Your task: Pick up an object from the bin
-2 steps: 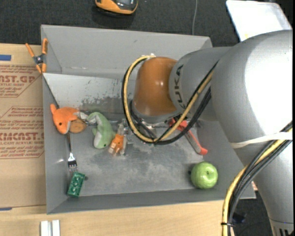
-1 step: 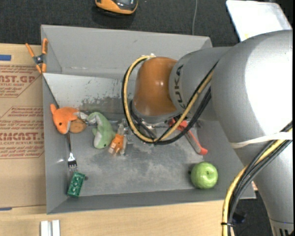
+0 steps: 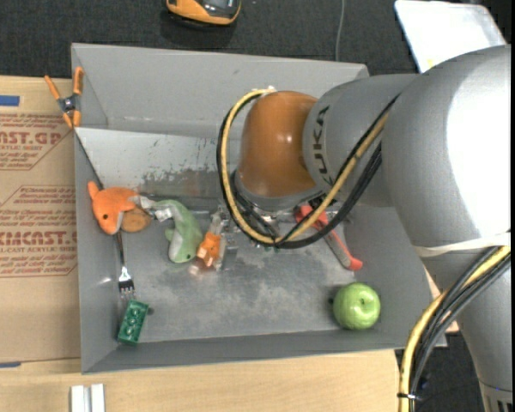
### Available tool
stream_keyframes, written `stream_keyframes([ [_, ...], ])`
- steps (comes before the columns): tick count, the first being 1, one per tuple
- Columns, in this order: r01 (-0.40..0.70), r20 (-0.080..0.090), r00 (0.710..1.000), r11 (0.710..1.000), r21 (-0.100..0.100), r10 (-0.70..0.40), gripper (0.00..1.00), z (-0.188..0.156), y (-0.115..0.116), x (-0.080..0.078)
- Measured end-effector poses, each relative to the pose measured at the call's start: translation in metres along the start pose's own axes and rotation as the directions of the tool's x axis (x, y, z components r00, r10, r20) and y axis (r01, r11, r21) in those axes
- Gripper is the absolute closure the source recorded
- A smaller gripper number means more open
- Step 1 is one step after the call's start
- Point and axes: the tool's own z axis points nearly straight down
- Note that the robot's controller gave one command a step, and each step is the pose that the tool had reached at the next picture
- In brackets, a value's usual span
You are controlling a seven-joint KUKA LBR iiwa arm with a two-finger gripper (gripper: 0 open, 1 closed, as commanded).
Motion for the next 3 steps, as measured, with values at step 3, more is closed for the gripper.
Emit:
stream_keyframes([
  [3,0.002,0.011,1.000,1.000,-0.002,-0.002,1.00,-0.090,0.001,-0.003],
])
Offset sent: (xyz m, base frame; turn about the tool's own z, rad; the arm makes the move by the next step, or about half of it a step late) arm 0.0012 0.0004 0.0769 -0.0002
